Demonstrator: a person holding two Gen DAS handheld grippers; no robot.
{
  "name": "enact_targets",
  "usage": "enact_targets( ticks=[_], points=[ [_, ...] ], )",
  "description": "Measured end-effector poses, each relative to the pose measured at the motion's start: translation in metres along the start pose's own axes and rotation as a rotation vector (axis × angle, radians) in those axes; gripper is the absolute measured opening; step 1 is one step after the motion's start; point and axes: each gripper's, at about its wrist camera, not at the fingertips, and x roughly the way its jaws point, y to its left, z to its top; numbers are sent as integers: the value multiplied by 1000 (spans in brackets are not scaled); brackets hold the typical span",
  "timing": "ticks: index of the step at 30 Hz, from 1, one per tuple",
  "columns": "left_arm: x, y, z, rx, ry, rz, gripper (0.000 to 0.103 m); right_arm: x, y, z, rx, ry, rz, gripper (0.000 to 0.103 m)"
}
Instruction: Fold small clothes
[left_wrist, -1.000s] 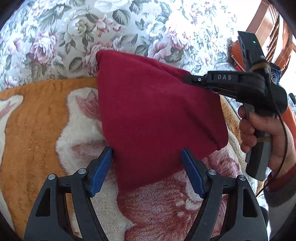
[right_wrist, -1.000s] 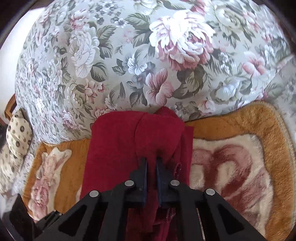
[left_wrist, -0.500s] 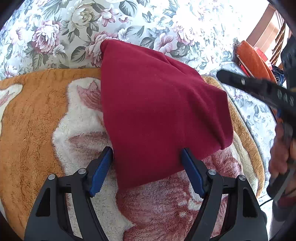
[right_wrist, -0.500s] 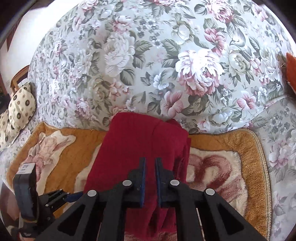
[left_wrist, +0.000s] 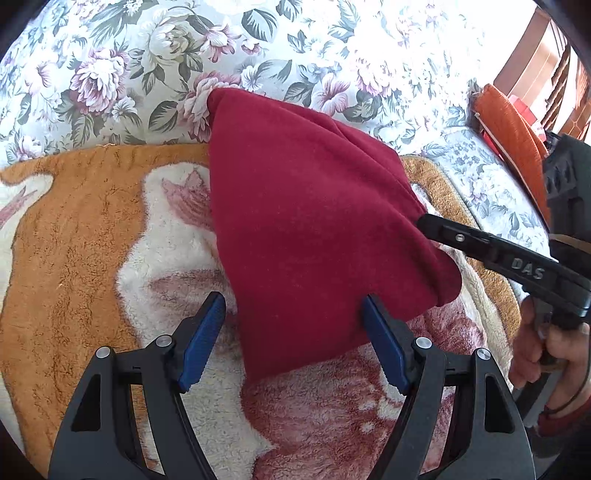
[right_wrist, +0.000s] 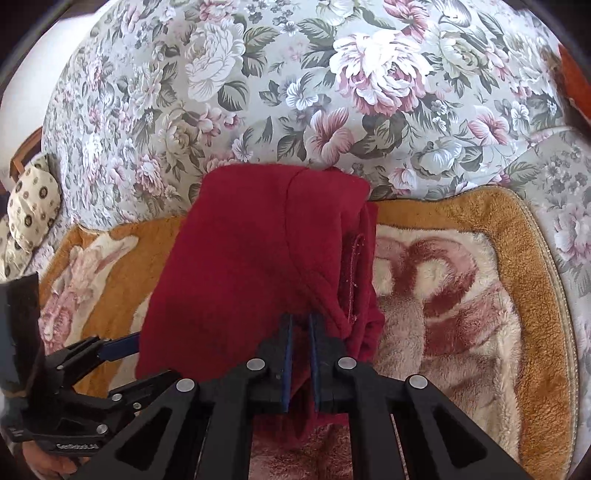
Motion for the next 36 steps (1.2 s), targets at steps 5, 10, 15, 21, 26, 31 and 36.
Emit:
enact_targets(
  ticks=[5,10,15,21,26,31,36],
  points=[
    [-7,3,3,-14,-23,-5,77,-19,2,6,12,-101,-16,8],
    [-13,11,6,-69,-39,-40,77,15,-16,8,69,-12,-51,10],
    [-16,29,14,-195,-35,-103,78,4,-38,5,168,-40,75,24],
    [4,53,29,-358,-24,-207,88,9,-69,4,336,-80,231,58],
    [36,66,42,-469,22,-306,88,37,-77,5,388,-64,317,72],
    [55,55,54,-424,16,-289,90,64,-88,11,437,-50,360,73],
    [57,44,58,-363,-18,-258,88,66,-65,21,306,-26,327,60]
  ],
)
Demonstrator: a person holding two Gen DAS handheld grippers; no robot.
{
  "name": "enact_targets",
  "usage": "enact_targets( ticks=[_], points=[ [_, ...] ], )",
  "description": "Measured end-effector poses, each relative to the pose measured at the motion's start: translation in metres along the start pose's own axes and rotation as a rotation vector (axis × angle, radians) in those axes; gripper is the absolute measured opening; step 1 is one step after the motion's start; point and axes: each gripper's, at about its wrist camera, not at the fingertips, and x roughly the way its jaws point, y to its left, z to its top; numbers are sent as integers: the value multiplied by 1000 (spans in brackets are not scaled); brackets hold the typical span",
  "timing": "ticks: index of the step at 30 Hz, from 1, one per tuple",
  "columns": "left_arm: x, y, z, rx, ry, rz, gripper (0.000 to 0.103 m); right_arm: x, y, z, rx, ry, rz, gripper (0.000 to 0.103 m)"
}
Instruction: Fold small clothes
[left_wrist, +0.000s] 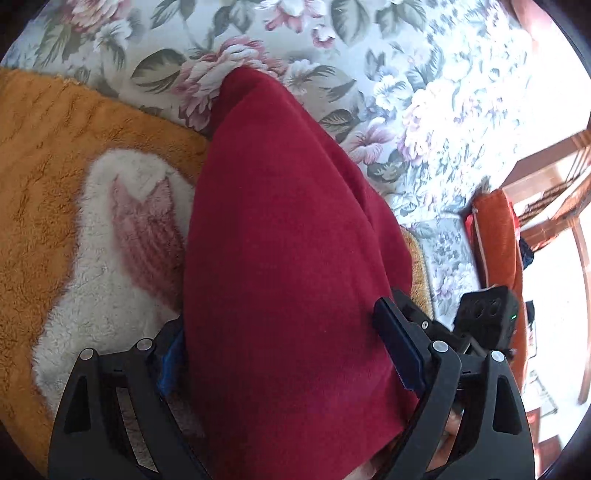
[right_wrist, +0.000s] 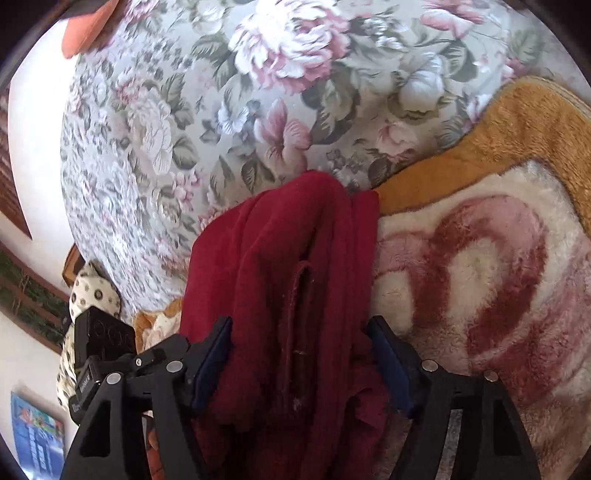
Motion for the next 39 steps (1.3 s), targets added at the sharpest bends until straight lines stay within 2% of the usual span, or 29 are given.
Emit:
enact_targets(
  ticks=[1,3,8,11,14,16,18,20,22,24,28,29,31,33,36,37,39],
  points=[
    [-3,-3,-2,17,-4,1,85,-4,4,-1,-3,-6,4,53],
    [-15,-5,-7,28,0,-10,83,-14,13,-3,-12,-14,18,48],
    [-69,-15,-36,67,-24,-20,83,-46,55,-32,-52,-4,61,47],
    [-105,-17,-69,106,-20,17,83,-61,74,-62,-48,19,96,47],
    [-126,-7,-103,88,21,61,83,-68,88,-100,-46,75,113,47],
    [-129,5,-123,69,55,98,83,-67,95,-119,-96,119,48,47],
    [-131,14,-136,102,52,243,82,-66,97,-133,-167,142,-94,48],
    [-143,17,-139,110,8,283,82,-78,101,-133,-201,108,-145,48],
    [-158,16,-134,81,-45,315,82,-92,111,-126,-213,55,-142,48],
    [-171,7,-130,94,-108,307,82,-97,122,-116,-223,26,-133,48],
    [-165,-14,-125,142,-132,327,82,-70,128,-102,-227,54,-171,48],
    [-160,-16,-124,153,-125,332,82,-60,130,-101,-228,71,-177,44],
    [-150,-21,-124,180,-98,355,82,-47,129,-99,-241,88,-181,10],
    [-139,-20,-127,199,-72,374,82,-45,130,-97,-272,58,-206,8],
    [-127,-21,-132,231,-76,431,82,-45,129,-93,-318,13,-270,7],
    [-123,-20,-133,237,-73,438,83,-42,125,-92,-322,14,-293,7],
    [-119,-19,-135,238,-71,453,83,-34,115,-93,-294,42,-282,7]
  ],
)
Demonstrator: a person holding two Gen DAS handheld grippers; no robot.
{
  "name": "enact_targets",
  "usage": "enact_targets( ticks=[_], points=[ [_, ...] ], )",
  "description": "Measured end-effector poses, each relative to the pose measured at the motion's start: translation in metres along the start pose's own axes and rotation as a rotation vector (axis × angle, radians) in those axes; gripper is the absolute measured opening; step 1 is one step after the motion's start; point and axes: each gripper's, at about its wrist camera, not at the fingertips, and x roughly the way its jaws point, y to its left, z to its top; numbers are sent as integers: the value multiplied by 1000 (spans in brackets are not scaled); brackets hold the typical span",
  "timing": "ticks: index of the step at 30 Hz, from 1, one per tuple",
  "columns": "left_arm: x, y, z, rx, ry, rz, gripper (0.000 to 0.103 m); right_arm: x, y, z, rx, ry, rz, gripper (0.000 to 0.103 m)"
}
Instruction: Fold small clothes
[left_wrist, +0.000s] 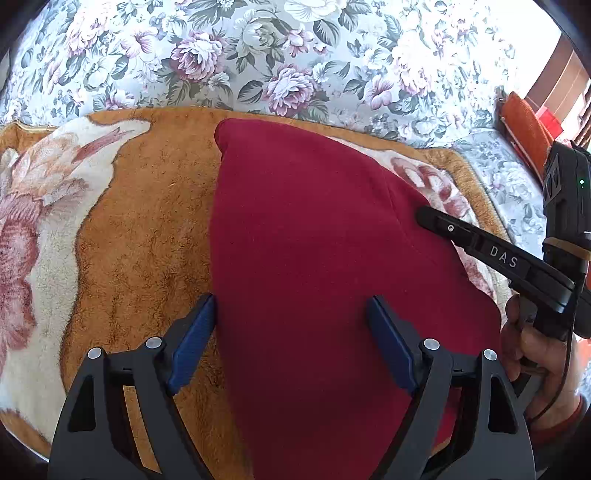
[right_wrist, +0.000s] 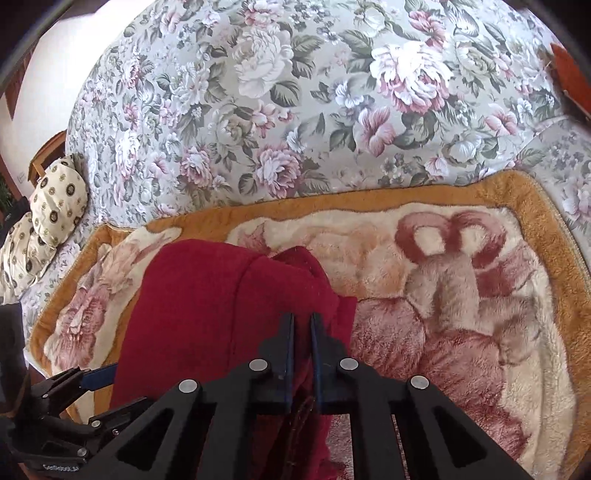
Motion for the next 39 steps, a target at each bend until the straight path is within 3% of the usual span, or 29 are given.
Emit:
enact_targets(
  ticks=[5,10,13,17,24,35,39],
  points=[
    [0,1,-2,-7,4,7,83,-26,5,2,22,-17,39,8],
    [-1,1,-3,-7,6,11,83,-70,48,-16,-121,-34,69,8],
    [-1,1,-4,-5,3,16,83,-70,56,-39,-148,18,83,8],
    [0,-3,-6,11,6,32,83,-45,45,-65,-177,53,-35,8],
    [-13,-8,-11,18,-30,92,83,-63,43,-58,-107,16,22,8],
    [-51,-20,-21,32,-102,196,83,-103,55,-56,-83,-95,-43,18],
    [-67,-24,-26,37,-140,229,83,-114,54,-55,-60,-134,-63,31]
  ],
)
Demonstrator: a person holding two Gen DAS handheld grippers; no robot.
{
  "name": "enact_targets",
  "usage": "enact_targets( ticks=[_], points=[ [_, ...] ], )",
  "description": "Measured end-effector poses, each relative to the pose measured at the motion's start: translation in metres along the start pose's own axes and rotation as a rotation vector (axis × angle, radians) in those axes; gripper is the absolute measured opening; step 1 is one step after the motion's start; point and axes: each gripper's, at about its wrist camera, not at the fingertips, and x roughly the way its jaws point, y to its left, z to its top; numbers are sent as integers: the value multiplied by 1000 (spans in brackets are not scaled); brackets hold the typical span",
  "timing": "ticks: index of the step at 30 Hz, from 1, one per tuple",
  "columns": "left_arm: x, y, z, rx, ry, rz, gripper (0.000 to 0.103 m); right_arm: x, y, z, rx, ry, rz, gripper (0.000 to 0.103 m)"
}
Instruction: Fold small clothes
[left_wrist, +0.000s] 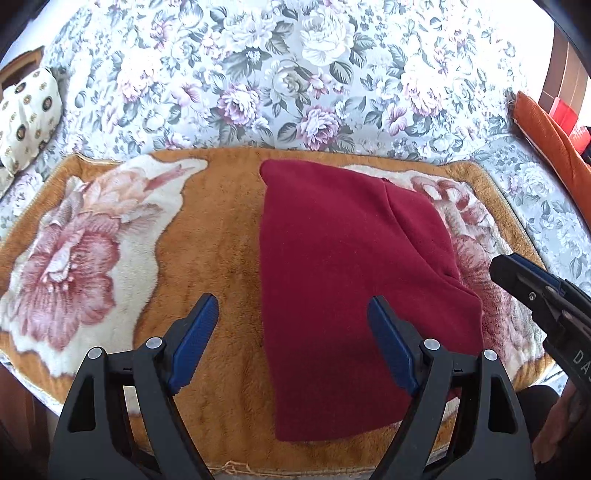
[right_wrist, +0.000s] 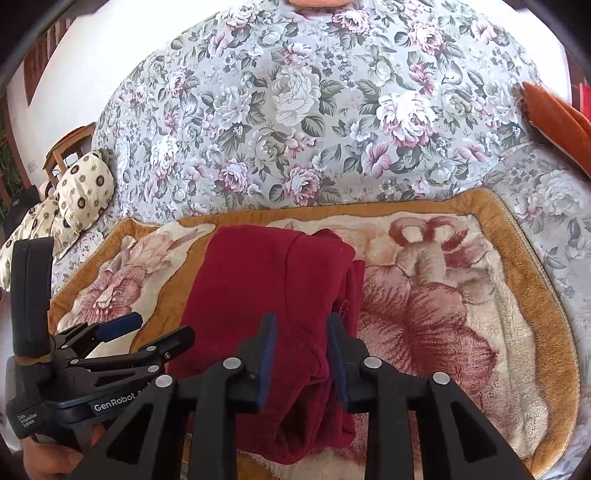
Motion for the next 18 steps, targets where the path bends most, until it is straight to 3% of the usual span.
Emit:
enact_targets(
  ticks=[13,18],
  points=[
    [-34,-9,-11,46,-90,96,83,-19,-1,-7,23,-43,-33,37],
    [-41,-8,-14,45,-110,98,83,-24,-3,-7,31,-54,-38,37]
  ],
)
